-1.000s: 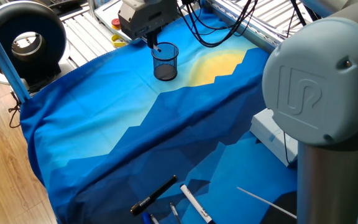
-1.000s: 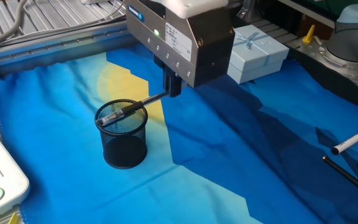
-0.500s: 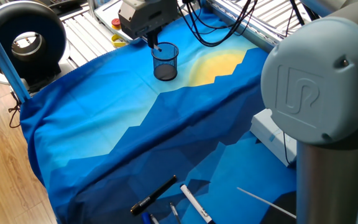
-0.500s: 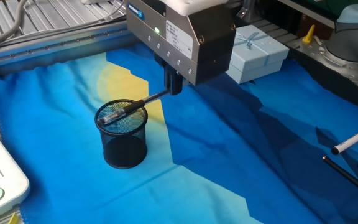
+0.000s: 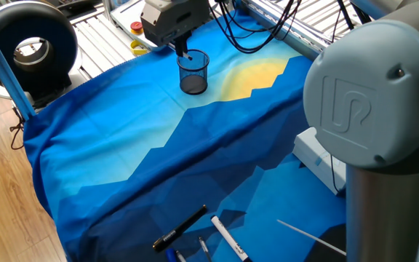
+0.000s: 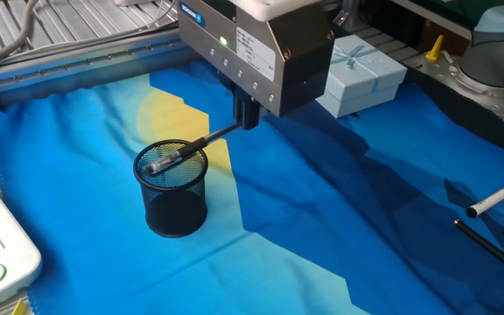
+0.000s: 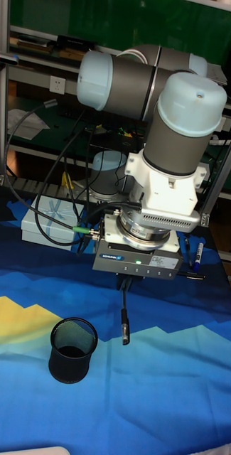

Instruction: Put the pen into the pen holder

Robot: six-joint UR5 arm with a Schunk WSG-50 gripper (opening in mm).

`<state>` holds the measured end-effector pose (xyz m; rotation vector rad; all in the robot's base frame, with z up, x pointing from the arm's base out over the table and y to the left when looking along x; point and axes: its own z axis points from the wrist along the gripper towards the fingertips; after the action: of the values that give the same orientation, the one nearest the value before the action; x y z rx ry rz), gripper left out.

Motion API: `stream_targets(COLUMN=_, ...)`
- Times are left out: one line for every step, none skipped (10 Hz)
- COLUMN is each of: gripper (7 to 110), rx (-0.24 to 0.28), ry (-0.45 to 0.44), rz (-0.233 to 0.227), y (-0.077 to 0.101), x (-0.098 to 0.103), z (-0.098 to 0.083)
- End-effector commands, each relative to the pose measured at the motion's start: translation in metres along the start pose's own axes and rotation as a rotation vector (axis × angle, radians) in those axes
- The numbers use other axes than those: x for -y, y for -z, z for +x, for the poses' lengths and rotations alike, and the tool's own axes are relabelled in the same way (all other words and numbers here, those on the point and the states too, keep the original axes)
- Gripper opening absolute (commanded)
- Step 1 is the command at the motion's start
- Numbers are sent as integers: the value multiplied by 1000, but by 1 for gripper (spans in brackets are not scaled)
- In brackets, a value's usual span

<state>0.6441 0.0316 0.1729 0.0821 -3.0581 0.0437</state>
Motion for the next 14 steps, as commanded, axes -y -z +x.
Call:
stream_targets(gripper=7, rx=0, ry=20, rz=-18, y=1, x=-4, z=0)
stream_targets(gripper=7, rx=2, ry=26, rz=-18, y=1, x=-4, z=0)
stream_targets(gripper=7, rx=8, ry=32, rz=-14, y=1, x=-3, z=-2)
stream_targets(gripper=7, rx=17, ry=37, rz=-15, y=1, x=-3, z=-4)
stream_targets(gripper=7, rx=21, ry=46, rz=-10, y=1, x=-2, z=-5)
stream_targets(gripper=7, rx=33, ry=47, rz=-6, y=1, x=-1, z=-8)
stream_targets(gripper=7, rx=55, ry=50, rz=-6, y=1, x=-1, z=-13)
stream_targets(gripper=7, rx=79, ry=50, rz=2, y=2, x=1, z=-19)
stream_targets(gripper=7, rx=98, ry=50, rz=14, y=2, x=4, z=-24)
stream_targets(gripper=7, rx=88, ry=40, rz=2, y=2, x=1, z=-22)
stream_targets(gripper=7, rx=87, ry=46, rz=-2, y=2, x=0, z=-21)
stream_targets(gripper=7, rx=88, ry=43, rz=-7, y=2, x=-1, z=-22)
stream_targets(gripper=7, rx=92, ry=39, rz=-16, y=2, x=-4, z=-23)
stream_targets(gripper=7, rx=92, ry=37, rz=-17, y=2, x=-4, z=-23)
